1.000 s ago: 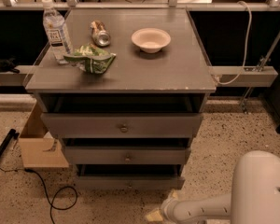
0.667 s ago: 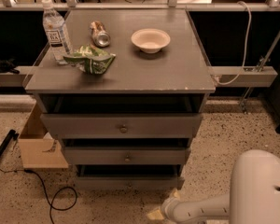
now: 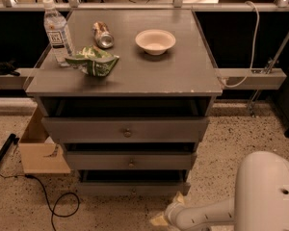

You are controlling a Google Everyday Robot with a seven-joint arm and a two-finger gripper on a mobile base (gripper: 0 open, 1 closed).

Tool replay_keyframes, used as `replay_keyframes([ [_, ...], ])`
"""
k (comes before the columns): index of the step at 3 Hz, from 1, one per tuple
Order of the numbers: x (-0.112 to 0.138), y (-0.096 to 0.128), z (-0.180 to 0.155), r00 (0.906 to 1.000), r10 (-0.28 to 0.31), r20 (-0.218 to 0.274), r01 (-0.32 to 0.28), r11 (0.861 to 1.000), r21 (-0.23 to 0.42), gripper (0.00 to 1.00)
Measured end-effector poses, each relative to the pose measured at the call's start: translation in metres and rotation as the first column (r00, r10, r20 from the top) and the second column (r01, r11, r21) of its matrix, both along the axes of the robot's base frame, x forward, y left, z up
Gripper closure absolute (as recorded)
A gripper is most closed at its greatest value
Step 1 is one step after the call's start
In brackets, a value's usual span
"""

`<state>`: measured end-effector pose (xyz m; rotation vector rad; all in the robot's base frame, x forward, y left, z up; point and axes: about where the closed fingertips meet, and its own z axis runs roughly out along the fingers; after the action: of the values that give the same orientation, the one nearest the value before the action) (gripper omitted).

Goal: Open bottom drawer

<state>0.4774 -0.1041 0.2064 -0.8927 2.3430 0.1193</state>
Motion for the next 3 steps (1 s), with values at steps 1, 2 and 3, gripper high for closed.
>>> replay_keyframes([
  [1, 0.014, 0.014, 0.026, 0.9979, 0.047, 0.046, -0.046, 0.999, -0.017, 0.00],
  [2, 0.021, 0.022, 0.039, 0.9946, 0.082, 0.064, -0.080, 0.996, -0.032, 0.00],
  [3, 0.021, 0.026, 0.043, 0.9895, 0.110, 0.094, -0.102, 0.991, -0.089, 0.00],
])
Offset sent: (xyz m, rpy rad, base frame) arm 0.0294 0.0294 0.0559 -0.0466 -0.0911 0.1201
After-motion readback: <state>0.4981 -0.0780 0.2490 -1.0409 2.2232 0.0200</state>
